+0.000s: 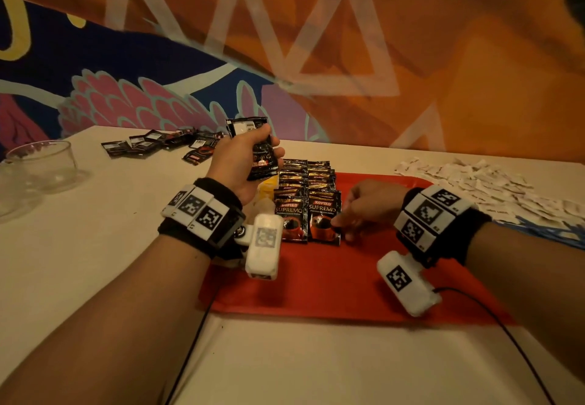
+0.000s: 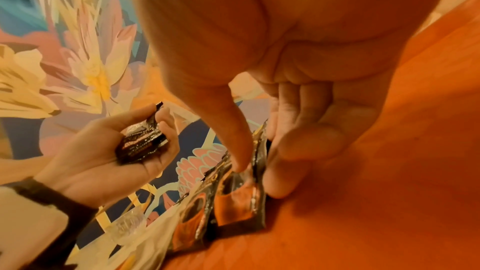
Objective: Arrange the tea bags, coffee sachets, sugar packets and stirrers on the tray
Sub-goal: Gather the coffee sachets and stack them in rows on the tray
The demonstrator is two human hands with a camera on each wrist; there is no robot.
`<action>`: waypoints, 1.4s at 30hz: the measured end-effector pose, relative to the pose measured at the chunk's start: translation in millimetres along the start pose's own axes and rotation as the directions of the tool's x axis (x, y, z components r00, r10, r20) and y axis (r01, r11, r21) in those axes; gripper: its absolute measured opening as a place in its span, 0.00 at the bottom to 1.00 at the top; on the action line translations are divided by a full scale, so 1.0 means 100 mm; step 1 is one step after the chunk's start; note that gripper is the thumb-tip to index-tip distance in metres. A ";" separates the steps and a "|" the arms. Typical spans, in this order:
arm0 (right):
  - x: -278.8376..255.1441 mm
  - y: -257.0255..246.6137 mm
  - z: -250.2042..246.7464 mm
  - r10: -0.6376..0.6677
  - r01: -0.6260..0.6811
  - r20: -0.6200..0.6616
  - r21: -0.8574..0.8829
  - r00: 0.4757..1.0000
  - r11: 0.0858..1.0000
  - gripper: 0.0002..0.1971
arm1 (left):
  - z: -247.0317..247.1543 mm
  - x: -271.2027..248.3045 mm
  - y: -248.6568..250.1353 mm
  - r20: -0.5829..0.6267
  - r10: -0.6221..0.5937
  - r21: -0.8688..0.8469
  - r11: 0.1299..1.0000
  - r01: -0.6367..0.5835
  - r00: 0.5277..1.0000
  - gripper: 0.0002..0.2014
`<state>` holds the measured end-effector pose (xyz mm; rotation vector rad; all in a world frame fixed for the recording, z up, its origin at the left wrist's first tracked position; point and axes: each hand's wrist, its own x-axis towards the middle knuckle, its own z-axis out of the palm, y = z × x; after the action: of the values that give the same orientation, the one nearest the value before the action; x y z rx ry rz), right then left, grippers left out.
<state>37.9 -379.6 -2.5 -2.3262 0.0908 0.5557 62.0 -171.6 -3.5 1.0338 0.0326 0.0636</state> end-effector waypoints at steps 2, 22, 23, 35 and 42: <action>0.01 0.00 0.00 0.008 -0.009 -0.031 -0.027 0.999 1.000 0.10 | 0.00 0.00 0.01 -0.001 0.000 -0.004 1.000 0.000 1.000 0.04; 0.02 -0.15 -0.17 -0.223 0.225 -0.200 -0.011 0.954 0.974 0.14 | 0.05 -0.08 0.02 0.034 -0.048 0.025 0.999 0.047 0.998 0.10; 0.04 -0.18 -0.16 -0.248 0.256 -0.199 0.013 0.948 0.967 0.14 | 0.06 -0.08 0.00 0.019 -0.026 0.062 0.998 0.024 0.999 0.11; 0.08 -0.37 0.01 -0.562 0.709 -0.455 0.273 0.691 0.650 0.08 | 0.09 -0.10 -0.10 0.160 0.021 0.175 0.983 -0.050 0.987 0.20; 0.04 -0.37 -0.04 -0.614 0.806 -0.618 0.055 0.491 0.589 0.18 | 0.09 -0.09 -0.04 0.223 -0.187 0.109 0.980 0.167 0.957 0.23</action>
<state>50.7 -355.0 21.9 -1.8461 -0.4982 -0.5458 53.7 -181.9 -2.9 1.1182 -0.0852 -0.2242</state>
